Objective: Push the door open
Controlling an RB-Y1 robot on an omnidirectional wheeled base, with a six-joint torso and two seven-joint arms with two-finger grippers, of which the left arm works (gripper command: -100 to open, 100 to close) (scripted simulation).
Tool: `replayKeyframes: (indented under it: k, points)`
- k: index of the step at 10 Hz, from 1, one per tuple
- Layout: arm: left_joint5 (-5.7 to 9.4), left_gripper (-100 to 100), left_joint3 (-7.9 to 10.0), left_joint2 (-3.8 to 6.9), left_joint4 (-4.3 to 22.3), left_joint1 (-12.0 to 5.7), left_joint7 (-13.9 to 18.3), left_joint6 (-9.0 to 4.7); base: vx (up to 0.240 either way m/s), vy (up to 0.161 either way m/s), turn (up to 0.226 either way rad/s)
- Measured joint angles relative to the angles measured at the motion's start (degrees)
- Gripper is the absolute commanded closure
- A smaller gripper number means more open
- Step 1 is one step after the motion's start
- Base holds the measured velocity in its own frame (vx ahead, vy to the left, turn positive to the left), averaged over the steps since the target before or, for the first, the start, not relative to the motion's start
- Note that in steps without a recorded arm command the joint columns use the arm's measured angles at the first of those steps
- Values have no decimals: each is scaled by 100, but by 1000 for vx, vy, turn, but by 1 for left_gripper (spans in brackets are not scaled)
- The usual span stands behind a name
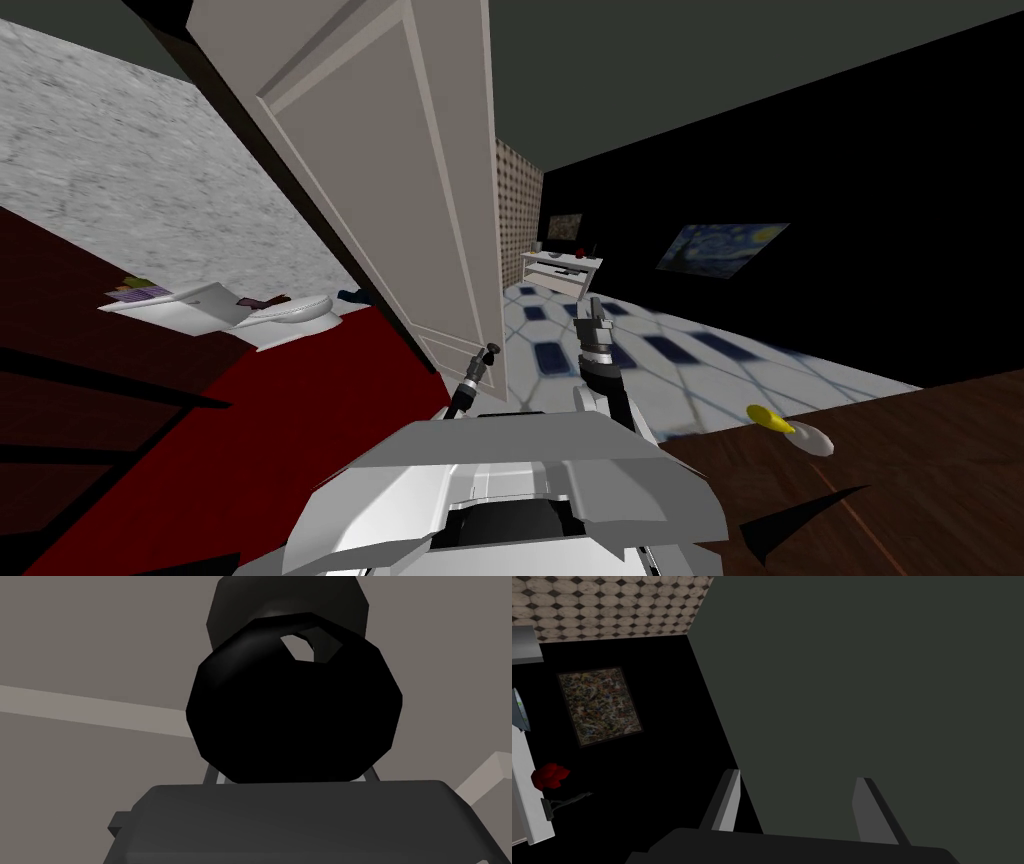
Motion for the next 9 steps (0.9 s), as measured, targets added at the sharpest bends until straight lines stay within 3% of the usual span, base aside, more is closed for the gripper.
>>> replayKeyframes:
  k: [4, 7, 8, 9]
  points:
    - [246, 100, -91, -44, 72, -83, 503, 57, 32, -14, 12]
    - [440, 100, -164, -92, 275, -200, 912, -8, 29, -21, 20]
    - [546, 100, -198, -158, 471, -304, 1077, -56, 38, -21, 5]
    - [596, 100, -217, -153, 429, -281, 1197, -44, 27, -22, 14]
